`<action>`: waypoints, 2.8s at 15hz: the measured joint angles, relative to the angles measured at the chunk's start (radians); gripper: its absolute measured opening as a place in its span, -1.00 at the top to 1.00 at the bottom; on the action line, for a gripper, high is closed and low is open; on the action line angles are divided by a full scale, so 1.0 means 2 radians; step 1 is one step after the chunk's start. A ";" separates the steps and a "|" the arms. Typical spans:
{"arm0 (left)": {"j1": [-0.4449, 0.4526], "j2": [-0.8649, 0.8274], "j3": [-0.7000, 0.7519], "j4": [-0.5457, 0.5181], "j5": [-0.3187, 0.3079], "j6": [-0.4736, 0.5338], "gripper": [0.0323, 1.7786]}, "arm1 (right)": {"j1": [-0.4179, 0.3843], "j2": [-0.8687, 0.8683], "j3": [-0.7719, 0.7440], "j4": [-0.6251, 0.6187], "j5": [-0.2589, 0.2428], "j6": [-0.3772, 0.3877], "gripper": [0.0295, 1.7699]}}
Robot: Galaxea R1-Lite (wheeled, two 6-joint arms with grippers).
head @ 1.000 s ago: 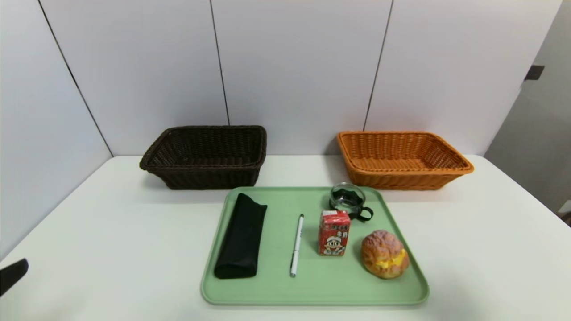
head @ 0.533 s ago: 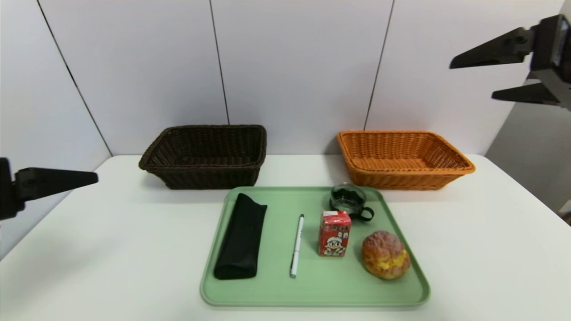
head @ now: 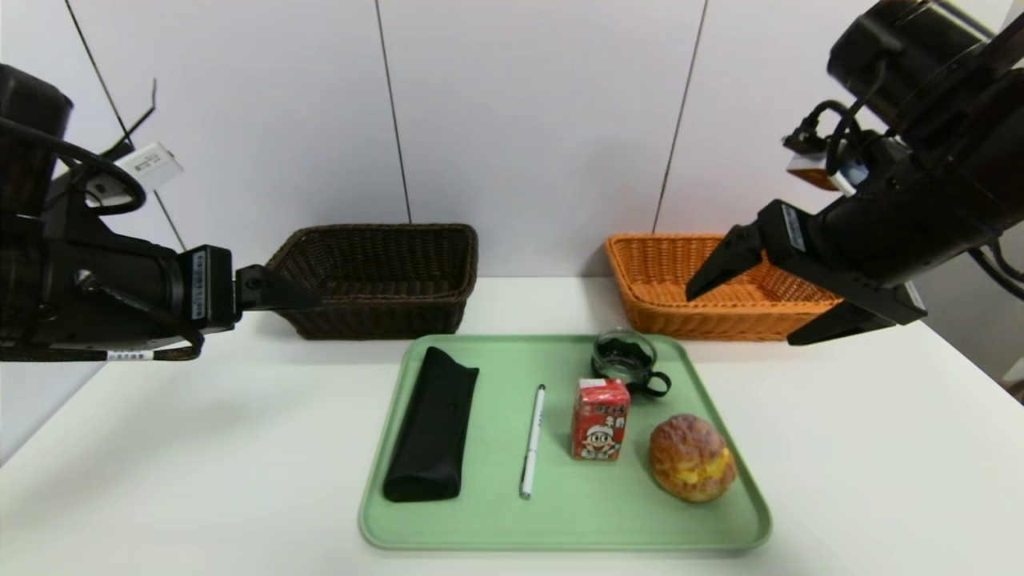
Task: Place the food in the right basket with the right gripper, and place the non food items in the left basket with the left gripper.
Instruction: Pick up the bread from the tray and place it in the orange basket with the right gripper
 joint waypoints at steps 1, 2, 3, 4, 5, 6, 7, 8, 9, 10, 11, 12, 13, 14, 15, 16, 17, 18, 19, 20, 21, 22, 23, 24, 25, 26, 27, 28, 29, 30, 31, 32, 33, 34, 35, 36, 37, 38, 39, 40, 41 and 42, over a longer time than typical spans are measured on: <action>-0.004 0.009 0.001 0.002 0.000 0.000 -0.90 | 0.002 0.008 0.002 0.013 0.004 0.000 -0.93; -0.007 0.019 0.002 0.002 0.000 -0.001 -0.90 | 0.007 0.015 0.007 0.021 0.009 0.000 -0.93; -0.011 0.027 0.002 0.002 0.000 -0.002 -0.90 | 0.010 0.021 0.012 0.023 0.009 -0.001 -0.93; -0.016 0.034 0.002 0.002 0.000 -0.003 -0.90 | 0.012 0.027 0.018 0.024 0.008 -0.001 -0.93; -0.020 0.041 0.002 0.002 0.001 -0.004 -0.90 | 0.015 0.033 0.022 0.030 0.004 -0.002 -0.93; -0.022 0.047 0.000 0.001 0.001 -0.006 -0.90 | 0.017 0.040 0.022 0.042 0.002 -0.001 -0.93; -0.023 0.053 -0.002 0.000 0.002 -0.007 -0.90 | 0.020 0.048 0.022 0.056 -0.002 -0.001 -0.93; -0.024 0.059 -0.002 -0.001 0.002 -0.008 -0.90 | 0.022 0.056 0.022 0.068 -0.011 -0.001 -0.93; -0.025 0.062 -0.003 0.000 0.002 -0.009 -0.90 | 0.023 0.064 0.021 0.076 -0.015 -0.001 -0.93; -0.026 0.064 -0.002 0.001 0.002 -0.009 -0.90 | 0.024 0.071 0.021 0.078 -0.016 0.000 -0.93; -0.026 0.065 -0.001 0.001 0.002 -0.010 -0.90 | 0.024 0.079 0.020 0.079 -0.016 0.002 -0.93; -0.026 0.066 -0.001 0.001 0.002 -0.015 -0.90 | 0.024 0.088 0.019 0.079 -0.016 0.010 -0.93; -0.026 0.066 -0.001 0.001 0.001 -0.021 -0.90 | 0.024 0.096 0.015 0.080 -0.015 0.025 -0.93; -0.026 0.066 -0.001 0.001 0.001 -0.024 -0.90 | 0.023 0.105 0.009 0.080 -0.012 0.047 -0.93; -0.027 0.065 -0.001 0.001 0.001 -0.024 -0.90 | 0.022 0.111 0.004 0.082 -0.011 0.064 -0.93; -0.027 0.063 -0.001 0.002 0.001 -0.024 -0.90 | 0.021 0.117 0.001 0.084 -0.010 0.079 -0.93; -0.027 0.061 0.000 0.002 0.001 -0.025 -0.90 | 0.020 0.123 -0.001 0.085 -0.009 0.094 -0.93; -0.027 0.058 0.000 0.002 0.001 -0.025 -0.90 | 0.017 0.129 -0.001 0.088 -0.007 0.112 -0.93; -0.027 0.055 0.000 0.003 0.001 -0.025 -0.90 | 0.015 0.133 -0.002 0.092 -0.006 0.121 -0.93; -0.027 0.053 0.001 0.003 0.001 -0.025 -0.90 | 0.015 0.137 -0.002 0.095 -0.003 0.130 -0.93; -0.027 0.051 0.001 0.003 0.001 -0.025 -0.90 | 0.016 0.141 -0.002 0.097 0.000 0.139 -0.93; -0.027 0.050 0.002 0.003 0.001 -0.025 -0.90 | 0.018 0.146 -0.002 0.100 0.002 0.148 -0.93; -0.027 0.048 0.002 0.002 0.001 -0.025 -0.90 | 0.019 0.151 -0.002 0.106 0.004 0.156 -0.93; -0.027 0.046 0.002 0.002 0.001 -0.025 -0.90 | 0.019 0.156 -0.002 0.110 0.007 0.164 -0.93; -0.027 0.045 0.003 0.002 0.000 -0.025 -0.90 | 0.020 0.161 -0.002 0.111 0.012 0.171 -0.93; -0.027 0.044 0.004 0.003 0.000 -0.026 -0.90 | 0.021 0.165 -0.002 0.110 0.016 0.175 -0.93; -0.027 0.042 0.007 0.003 0.000 -0.026 -0.90 | 0.023 0.170 -0.002 0.110 0.018 0.179 -0.93; -0.027 0.040 0.009 0.002 0.000 -0.027 -0.90 | 0.023 0.174 -0.002 0.110 0.019 0.182 -0.93; -0.027 0.038 0.012 0.003 0.000 -0.026 -0.90 | 0.024 0.179 -0.002 0.110 0.020 0.183 -0.93; -0.027 0.036 0.013 0.002 -0.001 -0.026 -0.90 | 0.024 0.183 -0.002 0.110 0.024 0.183 -0.93; -0.027 0.035 0.015 0.002 -0.001 -0.026 -0.90 | 0.024 0.187 -0.002 0.110 0.027 0.184 -0.93; -0.027 0.035 0.016 0.001 -0.002 -0.026 -0.90 | 0.025 0.192 -0.002 0.110 0.029 0.185 -0.93; -0.027 0.034 0.016 0.000 -0.002 -0.026 -0.90 | 0.026 0.197 -0.002 0.109 0.029 0.185 -0.93; -0.027 0.034 0.016 -0.001 -0.002 -0.026 -0.90 | 0.026 0.202 -0.002 0.108 0.029 0.185 -0.93; -0.027 0.033 0.016 -0.001 -0.002 -0.025 -0.90 | 0.026 0.206 -0.003 0.106 0.029 0.185 -0.93; -0.027 0.033 0.016 -0.001 -0.002 -0.025 -0.90 | 0.025 0.211 -0.003 0.106 0.029 0.185 -0.93; -0.027 0.033 0.016 -0.001 -0.002 -0.025 -0.90 | 0.025 0.216 -0.003 0.106 0.029 0.185 -0.93; -0.027 0.033 0.016 -0.001 -0.002 -0.025 -0.90 | 0.026 0.219 -0.004 0.104 0.029 0.185 -0.93; -0.027 0.032 0.016 -0.001 -0.002 -0.024 -0.90 | 0.026 0.222 -0.004 0.101 0.028 0.184 -0.93; -0.027 0.032 0.016 -0.001 -0.002 -0.024 -0.90 | 0.025 0.223 -0.004 0.100 0.029 0.184 -0.93; -0.027 0.032 0.016 0.000 -0.002 -0.024 -0.90 | 0.025 0.224 -0.004 0.100 0.028 0.184 -0.93; -0.027 0.032 0.016 0.001 -0.002 -0.024 -0.90 | 0.025 0.224 -0.004 0.099 0.029 0.183 -0.93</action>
